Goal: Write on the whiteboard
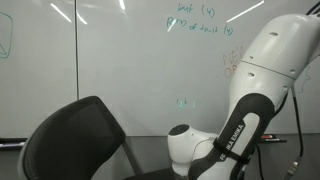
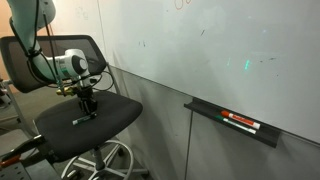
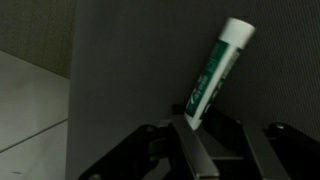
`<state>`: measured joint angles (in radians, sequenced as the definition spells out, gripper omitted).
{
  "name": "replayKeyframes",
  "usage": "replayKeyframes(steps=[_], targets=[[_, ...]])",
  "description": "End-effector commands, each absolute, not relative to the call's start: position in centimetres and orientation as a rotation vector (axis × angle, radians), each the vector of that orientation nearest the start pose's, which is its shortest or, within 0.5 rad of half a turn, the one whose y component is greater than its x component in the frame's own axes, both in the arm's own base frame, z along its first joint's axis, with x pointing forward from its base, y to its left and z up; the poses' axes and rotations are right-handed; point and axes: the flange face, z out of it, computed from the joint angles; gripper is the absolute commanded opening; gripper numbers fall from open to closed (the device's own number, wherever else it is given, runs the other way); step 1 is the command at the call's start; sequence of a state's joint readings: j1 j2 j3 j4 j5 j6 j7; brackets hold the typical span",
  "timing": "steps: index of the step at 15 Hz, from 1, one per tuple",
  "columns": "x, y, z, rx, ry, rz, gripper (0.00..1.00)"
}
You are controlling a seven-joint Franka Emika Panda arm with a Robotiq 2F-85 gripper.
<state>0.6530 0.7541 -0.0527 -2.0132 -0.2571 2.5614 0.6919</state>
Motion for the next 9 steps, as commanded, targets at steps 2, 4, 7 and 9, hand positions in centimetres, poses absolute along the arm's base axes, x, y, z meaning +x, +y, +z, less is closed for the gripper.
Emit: replayKeyframes(steps=[2,4,7,9], targets=[[46.0,30.1,6.1,-3.488,-0.226,0.156,0.13],[46.0,29.6,6.2,-3.513,-0.209,0.183,0.14],[45.6,30.2,6.9,-3.518,-0.223,0.214,0.14],[45.5,30.9,7.7,-3.514,-0.246,0.216,0.14]])
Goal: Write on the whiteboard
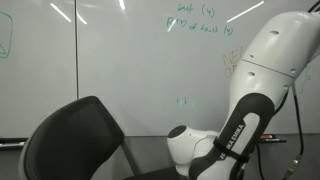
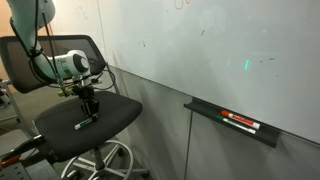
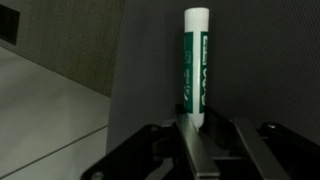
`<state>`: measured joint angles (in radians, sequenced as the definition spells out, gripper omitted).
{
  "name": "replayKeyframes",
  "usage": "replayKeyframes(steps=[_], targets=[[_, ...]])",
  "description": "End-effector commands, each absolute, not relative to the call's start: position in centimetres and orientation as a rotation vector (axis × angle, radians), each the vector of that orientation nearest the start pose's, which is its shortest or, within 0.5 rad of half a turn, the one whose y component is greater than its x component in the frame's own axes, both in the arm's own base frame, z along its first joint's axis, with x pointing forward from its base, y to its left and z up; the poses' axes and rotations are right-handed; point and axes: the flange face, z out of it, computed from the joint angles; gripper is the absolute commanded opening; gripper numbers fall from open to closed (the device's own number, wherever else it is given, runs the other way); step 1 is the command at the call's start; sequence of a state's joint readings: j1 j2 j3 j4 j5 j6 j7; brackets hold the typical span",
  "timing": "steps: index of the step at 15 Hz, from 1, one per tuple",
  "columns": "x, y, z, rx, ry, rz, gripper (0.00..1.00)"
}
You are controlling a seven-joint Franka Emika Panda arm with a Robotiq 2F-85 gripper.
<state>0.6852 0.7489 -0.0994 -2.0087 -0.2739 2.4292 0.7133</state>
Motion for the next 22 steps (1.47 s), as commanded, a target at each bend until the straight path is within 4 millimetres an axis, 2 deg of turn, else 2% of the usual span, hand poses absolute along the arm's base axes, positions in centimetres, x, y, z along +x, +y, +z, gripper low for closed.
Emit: replayKeyframes(steps=[1,4,7,12,14,16,20,22], targets=[[45.6,31.4,8.3,-3.517,-0.271,0.199,0.14],[46.8,32.3,10.7,-3.54,-0.397,0.058,0.14],[49.9,31.8,14.2,-3.566,-0.517,-0.193,0.14],[55.8,29.3,20.3,-3.584,-0.538,-0.54,0.14],[57.9,27.9,22.5,-3.595,-0.555,-0.626,0.14],[59.5,26.4,24.3,-3.607,-0.57,-0.652,0.14],[61.7,23.7,26.8,-3.651,-0.574,-0.54,0.14],[62.4,23.0,28.0,-3.672,-0.595,-0.507,0.14]])
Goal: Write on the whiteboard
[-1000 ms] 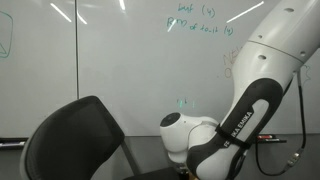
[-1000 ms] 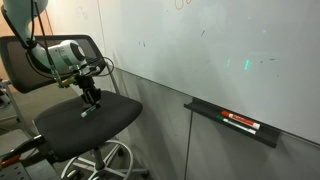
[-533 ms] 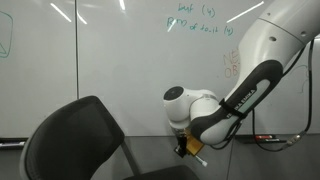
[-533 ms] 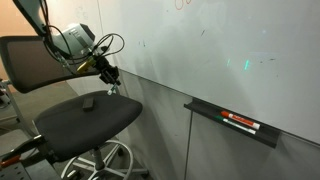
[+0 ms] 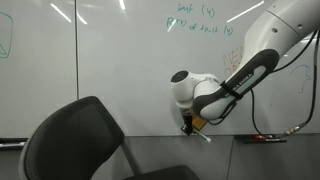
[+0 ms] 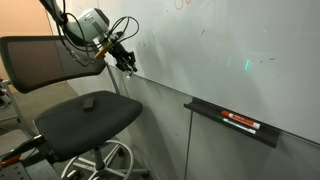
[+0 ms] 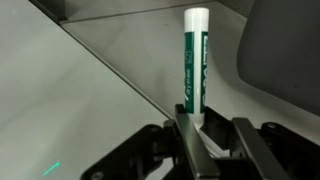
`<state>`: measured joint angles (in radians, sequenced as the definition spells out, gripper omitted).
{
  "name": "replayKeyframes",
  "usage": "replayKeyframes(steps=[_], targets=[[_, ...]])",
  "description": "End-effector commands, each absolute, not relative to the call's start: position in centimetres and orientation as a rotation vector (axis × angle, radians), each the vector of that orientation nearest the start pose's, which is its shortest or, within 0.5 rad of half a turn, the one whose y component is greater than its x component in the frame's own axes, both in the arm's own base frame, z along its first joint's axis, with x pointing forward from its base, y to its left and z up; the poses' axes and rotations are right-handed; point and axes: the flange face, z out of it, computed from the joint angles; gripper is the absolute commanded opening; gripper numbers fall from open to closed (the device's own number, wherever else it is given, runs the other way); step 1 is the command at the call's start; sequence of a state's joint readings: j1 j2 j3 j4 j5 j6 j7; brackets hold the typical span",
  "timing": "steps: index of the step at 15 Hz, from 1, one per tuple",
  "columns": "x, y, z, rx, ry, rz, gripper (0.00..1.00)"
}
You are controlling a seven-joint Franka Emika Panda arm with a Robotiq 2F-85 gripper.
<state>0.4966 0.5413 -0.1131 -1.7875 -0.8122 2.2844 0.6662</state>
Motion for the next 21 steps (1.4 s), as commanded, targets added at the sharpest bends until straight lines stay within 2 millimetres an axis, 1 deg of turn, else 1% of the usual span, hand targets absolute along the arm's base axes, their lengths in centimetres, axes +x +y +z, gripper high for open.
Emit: replayKeyframes(steps=[1,5,9,12,16,21], targets=[[62.8,22.8,28.4,2.469,0.404,0.33,0.14],[64.2,22.8,30.4,2.44,0.435,0.333,0.14],[65.1,22.8,32.5,2.393,0.486,0.35,0.13],[65.7,21.8,33.8,2.335,0.509,0.35,0.14],[66.5,20.3,34.9,2.302,0.496,0.35,0.14],[67.6,19.5,35.8,2.259,0.496,0.377,0.14]])
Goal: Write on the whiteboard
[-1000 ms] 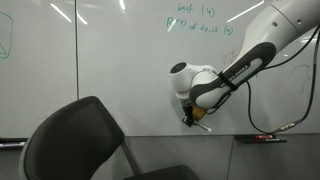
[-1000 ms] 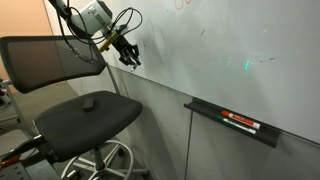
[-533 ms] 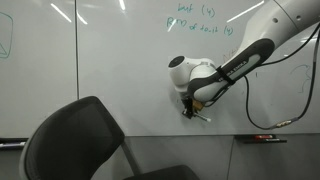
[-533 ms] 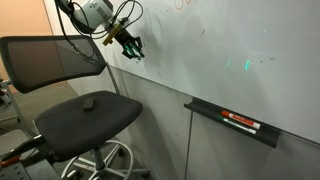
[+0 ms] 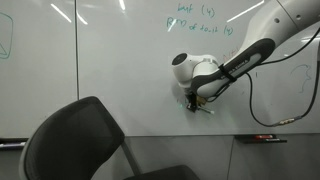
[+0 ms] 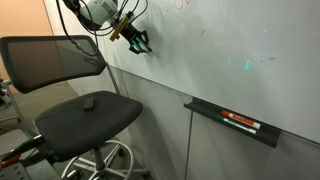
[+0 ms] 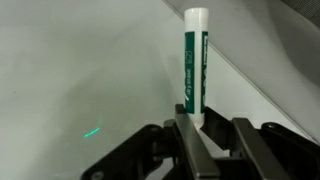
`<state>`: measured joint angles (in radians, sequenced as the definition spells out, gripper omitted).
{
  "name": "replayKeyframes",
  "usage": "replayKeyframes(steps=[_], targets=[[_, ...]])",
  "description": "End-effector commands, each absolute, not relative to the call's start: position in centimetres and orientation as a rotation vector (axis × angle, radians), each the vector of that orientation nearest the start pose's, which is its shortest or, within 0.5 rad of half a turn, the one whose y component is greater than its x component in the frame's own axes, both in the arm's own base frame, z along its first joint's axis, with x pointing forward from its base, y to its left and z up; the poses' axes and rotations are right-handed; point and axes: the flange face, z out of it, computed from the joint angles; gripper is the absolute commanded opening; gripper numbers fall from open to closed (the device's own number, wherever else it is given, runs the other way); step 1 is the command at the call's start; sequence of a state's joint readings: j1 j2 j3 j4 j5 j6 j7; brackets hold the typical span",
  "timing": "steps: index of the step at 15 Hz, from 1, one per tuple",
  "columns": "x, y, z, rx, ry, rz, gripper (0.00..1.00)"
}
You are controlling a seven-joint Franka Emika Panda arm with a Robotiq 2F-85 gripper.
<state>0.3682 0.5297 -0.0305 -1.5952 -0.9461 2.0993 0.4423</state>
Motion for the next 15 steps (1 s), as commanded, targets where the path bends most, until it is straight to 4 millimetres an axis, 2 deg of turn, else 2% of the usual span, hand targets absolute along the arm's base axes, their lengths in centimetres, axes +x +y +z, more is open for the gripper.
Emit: replayKeyframes(steps=[1,4,8,15], targets=[[67.8,19.5,36.1,2.26,0.49,0.378,0.14],[67.9,19.6,36.6,2.27,0.479,0.374,0.13],[67.6,19.9,35.5,2.279,0.49,0.341,0.13],[67.6,19.7,30.5,2.311,0.522,0.223,0.13]])
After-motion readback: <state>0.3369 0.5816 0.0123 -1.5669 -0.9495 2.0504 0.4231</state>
